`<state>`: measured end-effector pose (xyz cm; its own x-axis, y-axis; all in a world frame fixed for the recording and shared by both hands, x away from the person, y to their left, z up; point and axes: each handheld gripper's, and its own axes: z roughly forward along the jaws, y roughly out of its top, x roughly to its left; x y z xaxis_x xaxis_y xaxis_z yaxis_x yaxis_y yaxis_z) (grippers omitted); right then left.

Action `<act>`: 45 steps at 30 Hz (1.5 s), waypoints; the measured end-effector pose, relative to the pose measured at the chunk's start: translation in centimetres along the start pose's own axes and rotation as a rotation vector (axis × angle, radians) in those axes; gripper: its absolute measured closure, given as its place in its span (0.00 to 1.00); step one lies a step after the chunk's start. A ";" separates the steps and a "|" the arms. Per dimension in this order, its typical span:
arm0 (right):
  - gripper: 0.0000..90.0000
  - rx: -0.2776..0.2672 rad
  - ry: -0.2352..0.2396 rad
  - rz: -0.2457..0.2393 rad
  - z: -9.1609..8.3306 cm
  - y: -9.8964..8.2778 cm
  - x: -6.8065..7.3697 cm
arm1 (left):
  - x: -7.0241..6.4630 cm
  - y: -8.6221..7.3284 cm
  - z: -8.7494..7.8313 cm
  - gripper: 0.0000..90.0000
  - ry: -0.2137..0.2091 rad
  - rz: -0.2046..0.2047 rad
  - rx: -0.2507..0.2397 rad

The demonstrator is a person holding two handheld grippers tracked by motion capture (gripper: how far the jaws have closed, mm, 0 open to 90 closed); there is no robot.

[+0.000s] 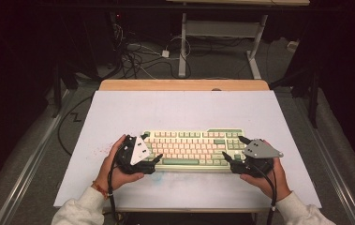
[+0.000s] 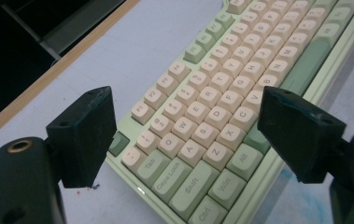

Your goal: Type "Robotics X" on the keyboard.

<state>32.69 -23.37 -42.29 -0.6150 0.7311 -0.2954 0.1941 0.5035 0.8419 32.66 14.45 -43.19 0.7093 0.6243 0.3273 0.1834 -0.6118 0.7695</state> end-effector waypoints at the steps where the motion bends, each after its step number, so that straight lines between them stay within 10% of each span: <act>1: 0.27 0.001 -0.006 0.004 -0.2 -0.1 -0.1 | 0.1 -0.2 -0.2 0.20 0.006 -0.005 -0.003; 27: 0.27 0.042 -0.127 0.068 -3.9 -4.6 -2.8 | 0.9 -5.0 -2.1 0.20 0.052 -0.035 0.073; 45: 0.27 0.087 -0.126 0.092 -4.1 -7.0 -2.4 | 0.9 -8.5 -3.2 0.20 0.056 -0.092 0.133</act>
<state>29.66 -30.53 -45.68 -0.4921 0.8251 -0.2777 0.3136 0.4656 0.8276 29.57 21.74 -47.64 0.6467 0.7047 0.2917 0.3369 -0.6071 0.7197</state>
